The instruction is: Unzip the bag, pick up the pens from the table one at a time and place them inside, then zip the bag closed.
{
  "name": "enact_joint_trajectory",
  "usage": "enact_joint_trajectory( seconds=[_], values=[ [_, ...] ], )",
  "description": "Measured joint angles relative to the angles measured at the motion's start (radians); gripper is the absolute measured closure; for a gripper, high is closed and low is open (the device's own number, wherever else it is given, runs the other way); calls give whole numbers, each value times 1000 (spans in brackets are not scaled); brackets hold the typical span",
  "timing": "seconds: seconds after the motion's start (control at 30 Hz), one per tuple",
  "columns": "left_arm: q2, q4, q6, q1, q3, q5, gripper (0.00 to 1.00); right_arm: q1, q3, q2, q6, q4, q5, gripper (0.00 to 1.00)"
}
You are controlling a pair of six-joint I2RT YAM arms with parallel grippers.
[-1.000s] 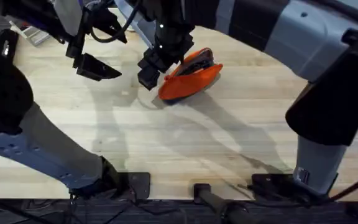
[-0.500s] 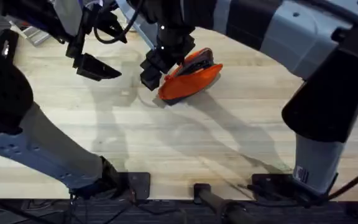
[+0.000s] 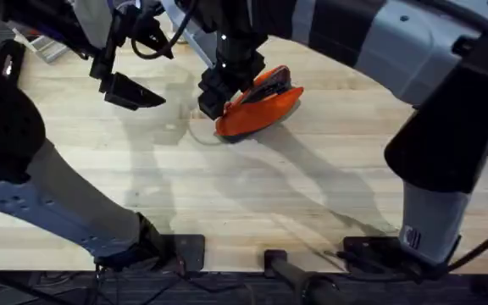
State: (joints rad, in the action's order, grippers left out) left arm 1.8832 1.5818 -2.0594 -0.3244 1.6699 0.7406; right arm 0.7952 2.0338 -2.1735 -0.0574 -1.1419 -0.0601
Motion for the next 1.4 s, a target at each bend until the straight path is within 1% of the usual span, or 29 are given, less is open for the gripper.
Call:
enact_joint_trajectory(
  seconds=[0.07, 0.1, 0.23, 0.27, 0.3, 0.43, 1.17, 1.3, 1.4],
  values=[
    [0, 0, 0, 0, 0, 0, 6, 0, 0, 0, -2, 0, 0, 335],
    [0, 0, 0, 0, 0, 0, 6, 0, 0, 0, -4, 0, 0, 422],
    [0, 0, 0, 0, 0, 0, 6, 0, 0, 0, -2, -1, 0, 855],
    [0, 0, 0, 0, 0, 0, 5, 0, 0, 0, -1, -1, 0, 924],
    [0, 0, 0, 0, 0, 0, 5, 0, 0, 0, -2, 0, 0, 958],
    [0, 0, 0, 0, 0, 0, 7, 0, 0, 0, -2, 0, 0, 972],
    [0, 0, 0, 0, 0, 0, 7, -10, 0, 1, -2, 2, 0, 972],
    [0, 0, 0, 0, 0, 0, 7, -28, 0, 16, -2, 0, 0, 972],
    [0, 0, 0, 0, 0, 0, 6, -40, 0, 57, -3, 0, 0, 971]
  ],
)
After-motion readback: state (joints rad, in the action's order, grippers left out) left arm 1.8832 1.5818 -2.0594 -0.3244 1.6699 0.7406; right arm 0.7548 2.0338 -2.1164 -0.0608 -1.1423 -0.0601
